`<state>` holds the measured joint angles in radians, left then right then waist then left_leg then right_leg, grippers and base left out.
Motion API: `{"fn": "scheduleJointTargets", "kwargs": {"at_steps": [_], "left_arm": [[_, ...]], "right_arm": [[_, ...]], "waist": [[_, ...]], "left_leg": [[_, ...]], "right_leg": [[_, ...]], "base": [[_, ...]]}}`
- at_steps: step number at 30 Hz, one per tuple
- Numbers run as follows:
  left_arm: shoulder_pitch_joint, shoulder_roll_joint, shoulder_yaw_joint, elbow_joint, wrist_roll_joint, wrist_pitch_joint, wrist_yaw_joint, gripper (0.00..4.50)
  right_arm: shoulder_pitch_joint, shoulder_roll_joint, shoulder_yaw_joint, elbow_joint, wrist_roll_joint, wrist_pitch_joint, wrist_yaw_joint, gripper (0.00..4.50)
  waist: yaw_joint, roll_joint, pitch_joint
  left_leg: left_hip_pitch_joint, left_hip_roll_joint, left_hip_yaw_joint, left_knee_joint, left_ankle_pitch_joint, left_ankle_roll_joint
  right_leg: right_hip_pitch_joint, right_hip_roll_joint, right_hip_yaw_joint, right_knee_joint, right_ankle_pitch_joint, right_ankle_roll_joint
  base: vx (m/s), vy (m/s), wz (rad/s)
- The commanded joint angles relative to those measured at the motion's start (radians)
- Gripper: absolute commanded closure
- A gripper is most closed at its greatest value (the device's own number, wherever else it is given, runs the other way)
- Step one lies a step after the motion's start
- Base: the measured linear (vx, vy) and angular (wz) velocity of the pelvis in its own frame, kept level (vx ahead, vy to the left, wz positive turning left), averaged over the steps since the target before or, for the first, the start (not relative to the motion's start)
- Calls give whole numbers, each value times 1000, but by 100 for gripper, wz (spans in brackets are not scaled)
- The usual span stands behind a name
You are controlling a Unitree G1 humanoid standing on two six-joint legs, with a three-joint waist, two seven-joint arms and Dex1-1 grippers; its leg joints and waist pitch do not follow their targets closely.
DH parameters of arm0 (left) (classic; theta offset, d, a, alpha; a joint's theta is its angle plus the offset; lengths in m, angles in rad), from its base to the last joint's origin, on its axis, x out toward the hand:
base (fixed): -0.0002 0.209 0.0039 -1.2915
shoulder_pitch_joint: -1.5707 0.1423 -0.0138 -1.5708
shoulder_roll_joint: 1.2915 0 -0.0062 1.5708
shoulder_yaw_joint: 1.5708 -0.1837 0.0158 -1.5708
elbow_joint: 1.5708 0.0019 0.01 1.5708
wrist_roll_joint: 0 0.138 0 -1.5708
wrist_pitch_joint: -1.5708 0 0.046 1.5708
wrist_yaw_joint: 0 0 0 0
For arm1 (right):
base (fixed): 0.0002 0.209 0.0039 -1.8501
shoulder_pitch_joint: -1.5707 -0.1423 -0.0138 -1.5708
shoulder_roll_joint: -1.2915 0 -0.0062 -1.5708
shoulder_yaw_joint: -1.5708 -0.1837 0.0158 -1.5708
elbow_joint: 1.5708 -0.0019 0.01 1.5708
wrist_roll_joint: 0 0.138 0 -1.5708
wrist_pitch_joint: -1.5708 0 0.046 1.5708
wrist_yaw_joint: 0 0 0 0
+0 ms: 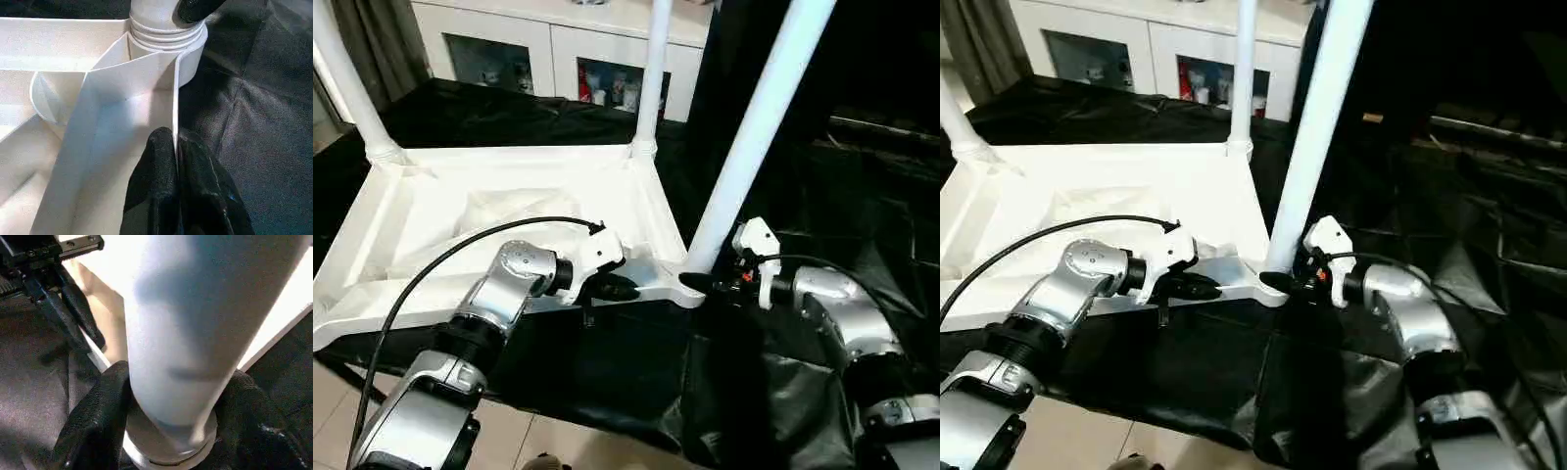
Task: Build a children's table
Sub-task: Rotate leg to tighten
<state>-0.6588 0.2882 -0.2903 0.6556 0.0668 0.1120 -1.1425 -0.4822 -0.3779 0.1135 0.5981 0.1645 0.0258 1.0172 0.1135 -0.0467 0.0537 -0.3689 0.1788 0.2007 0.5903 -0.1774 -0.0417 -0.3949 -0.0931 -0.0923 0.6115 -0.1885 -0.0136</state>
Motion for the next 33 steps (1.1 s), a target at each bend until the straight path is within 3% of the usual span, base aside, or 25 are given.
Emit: {"fn": "scheduleJointTargets", "kwargs": {"at_steps": [1,6,9,13,15,20,21,23,25,26,28,30,33], "left_arm": [[6,-37,0,-10,-34,0,-9,450],[4,-38,-1,-6,-33,-3,-8,450],[-9,-52,7,15,-24,3,41,450],[-73,-129,34,130,28,53,274,450],[-99,-162,48,172,35,73,354,450],[-200,-298,102,318,23,101,614,450],[-206,-305,96,327,31,97,622,450],[-217,-318,81,349,51,80,618,450],[-219,-318,80,353,53,77,614,450],[-221,-314,77,358,57,73,611,450],[-227,-312,77,376,61,63,613,450],[-225,-298,72,390,63,40,599,450],[-218,-286,64,384,65,24,577,450]], "right_arm": [[33,7,26,30,-33,22,-19,235],[33,16,16,32,-28,24,-30,239],[23,43,2,52,-35,26,-97,240],[-17,138,-47,164,-60,48,-360,241],[-38,178,-76,211,-59,63,-471,241],[-145,291,-144,387,-68,83,-867,244],[-158,301,-148,398,-68,79,-889,244],[-192,326,-147,418,-81,53,-903,244],[-198,330,-140,421,-91,44,-894,244],[-203,332,-137,425,-94,34,-886,244],[-211,335,-145,438,-90,15,-891,244],[-216,324,-175,434,-63,-32,-878,189],[-214,308,-175,418,-63,-47,-865,167]], "waist": [[2,-8,-59],[1,-4,-61],[-3,-5,-57],[-9,-6,-52],[-18,-6,-49],[-24,-1,-50],[-25,0,-50],[-22,1,-57],[-19,1,-58],[-18,-4,-58],[-16,-2,-58],[-14,-4,-58],[-13,-3,-56]], "left_leg": [[16,66,-32,-75,-238,31],[15,65,-32,-75,-236,30],[17,65,-33,-78,-259,22],[24,64,-35,-81,-299,-2],[30,62,-43,-83,-374,-31],[41,58,-47,-84,-419,-46],[40,58,-46,-84,-421,-42],[30,60,-46,-89,-382,-29],[27,59,-43,-90,-353,-20],[23,60,-39,-89,-324,-8],[23,60,-38,-88,-311,-1],[24,58,-36,-87,-308,4],[21,60,-37,-89,-301,9]], "right_leg": [[41,-84,60,-82,-278,-200],[44,-83,60,-79,-237,-212],[41,-83,60,-84,-277,-207],[33,-84,59,-95,-371,-185],[30,-90,55,-110,-503,-148],[21,-88,51,-121,-541,-124],[19,-88,53,-122,-533,-123],[30,-86,55,-114,-435,-127],[33,-84,57,-109,-378,-138],[37,-85,59,-101,-318,-158],[38,-86,59,-99,-302,-169],[38,-86,60,-100,-306,-169],[42,-86,59,-100,-319,-167]], "base": [[0,0,0],[0,0,0],[0,0,0],[0,0,0],[0,0,0],[0,0,0],[0,0,0],[0,0,0],[0,0,0],[0,0,0],[0,0,0],[0,0,0],[0,0,0]]}}
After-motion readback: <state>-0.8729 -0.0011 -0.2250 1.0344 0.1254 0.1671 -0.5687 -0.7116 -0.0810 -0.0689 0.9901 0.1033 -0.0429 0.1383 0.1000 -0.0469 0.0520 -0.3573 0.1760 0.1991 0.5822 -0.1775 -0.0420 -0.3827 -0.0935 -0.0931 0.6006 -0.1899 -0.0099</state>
